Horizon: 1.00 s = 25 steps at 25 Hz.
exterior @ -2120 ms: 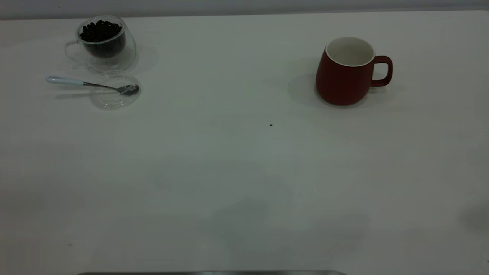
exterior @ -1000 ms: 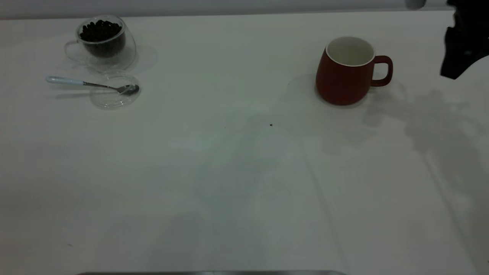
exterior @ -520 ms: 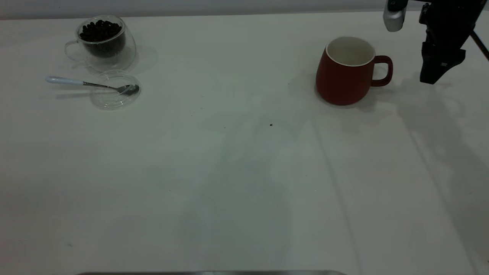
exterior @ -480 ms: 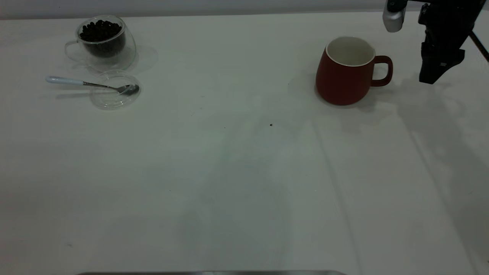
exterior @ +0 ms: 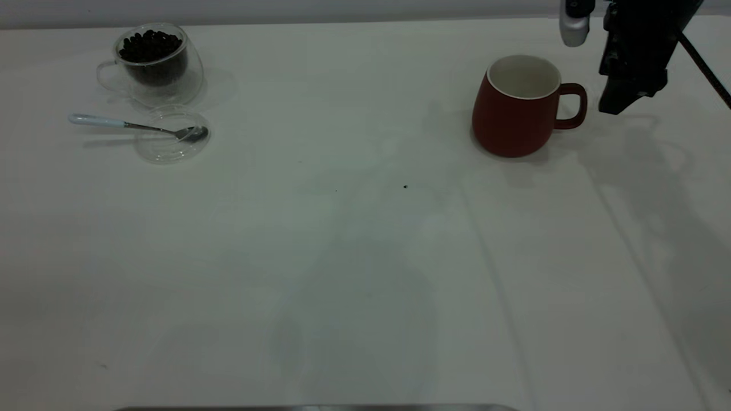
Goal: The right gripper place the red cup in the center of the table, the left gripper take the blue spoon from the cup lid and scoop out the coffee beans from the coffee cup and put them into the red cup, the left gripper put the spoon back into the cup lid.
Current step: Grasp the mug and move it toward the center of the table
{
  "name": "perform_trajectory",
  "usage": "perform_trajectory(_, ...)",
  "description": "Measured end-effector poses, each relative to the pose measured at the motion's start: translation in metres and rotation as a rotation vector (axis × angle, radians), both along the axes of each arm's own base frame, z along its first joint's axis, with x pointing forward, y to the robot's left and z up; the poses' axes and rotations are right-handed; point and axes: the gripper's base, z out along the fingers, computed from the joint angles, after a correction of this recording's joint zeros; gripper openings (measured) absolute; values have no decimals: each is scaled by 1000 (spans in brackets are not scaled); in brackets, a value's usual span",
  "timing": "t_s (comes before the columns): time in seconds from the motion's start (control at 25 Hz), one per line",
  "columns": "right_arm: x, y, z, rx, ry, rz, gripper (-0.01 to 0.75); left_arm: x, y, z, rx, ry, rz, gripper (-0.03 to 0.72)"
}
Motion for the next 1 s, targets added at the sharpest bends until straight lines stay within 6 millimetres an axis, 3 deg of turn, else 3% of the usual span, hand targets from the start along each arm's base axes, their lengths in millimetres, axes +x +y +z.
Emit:
perform_trajectory(0.28,3,7,-10,23,-4,33,590,0,0,0,0,0,0,518)
perform_trajectory(0.56,2,32,-9,33,-30,95,590,0,0,0,0,0,0,518)
perform_trajectory(1.0,0,47,-9,45,-33,118,590,0,0,0,0,0,0,518)
